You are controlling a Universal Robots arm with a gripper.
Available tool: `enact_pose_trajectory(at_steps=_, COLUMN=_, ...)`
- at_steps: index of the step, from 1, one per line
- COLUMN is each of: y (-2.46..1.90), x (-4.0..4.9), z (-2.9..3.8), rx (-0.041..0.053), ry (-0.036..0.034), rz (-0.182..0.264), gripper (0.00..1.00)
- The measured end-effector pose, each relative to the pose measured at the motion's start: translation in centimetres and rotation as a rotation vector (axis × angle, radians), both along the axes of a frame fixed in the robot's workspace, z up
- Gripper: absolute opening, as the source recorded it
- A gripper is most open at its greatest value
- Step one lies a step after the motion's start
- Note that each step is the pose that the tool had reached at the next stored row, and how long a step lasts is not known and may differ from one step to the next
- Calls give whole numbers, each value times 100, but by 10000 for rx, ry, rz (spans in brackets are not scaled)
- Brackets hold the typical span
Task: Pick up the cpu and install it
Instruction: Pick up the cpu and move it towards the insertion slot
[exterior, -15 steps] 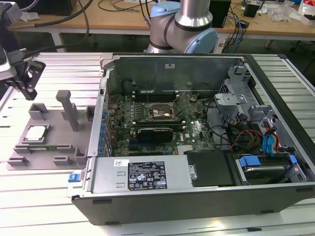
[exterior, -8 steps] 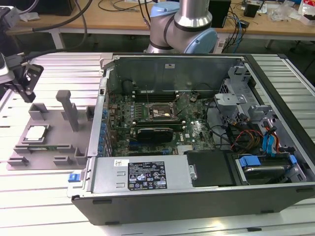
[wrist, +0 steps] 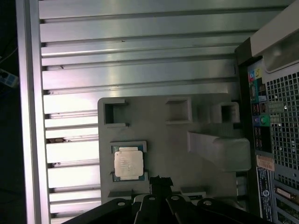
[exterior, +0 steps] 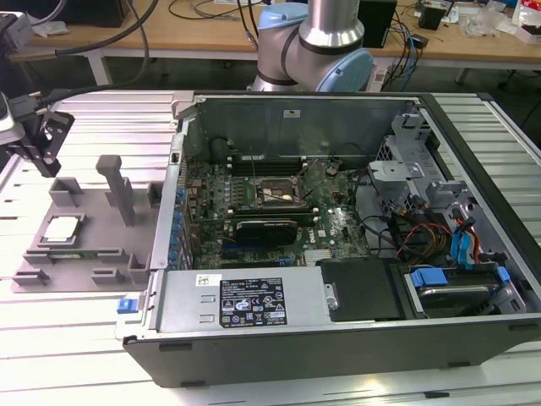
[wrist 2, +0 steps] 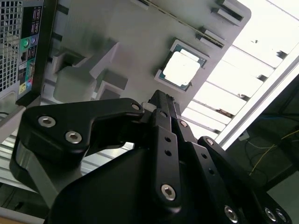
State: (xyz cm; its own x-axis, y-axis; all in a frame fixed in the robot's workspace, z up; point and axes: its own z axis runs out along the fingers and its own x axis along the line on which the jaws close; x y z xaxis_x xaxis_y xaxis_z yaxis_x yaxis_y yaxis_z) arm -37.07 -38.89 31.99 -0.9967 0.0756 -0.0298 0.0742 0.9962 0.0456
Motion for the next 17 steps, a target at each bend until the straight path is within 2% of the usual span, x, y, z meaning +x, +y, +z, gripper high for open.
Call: enact_pose_trajectory(at_steps=17, y=0, x=-77, z=-34, rx=0, ry=-22, rz=0, gripper=11)
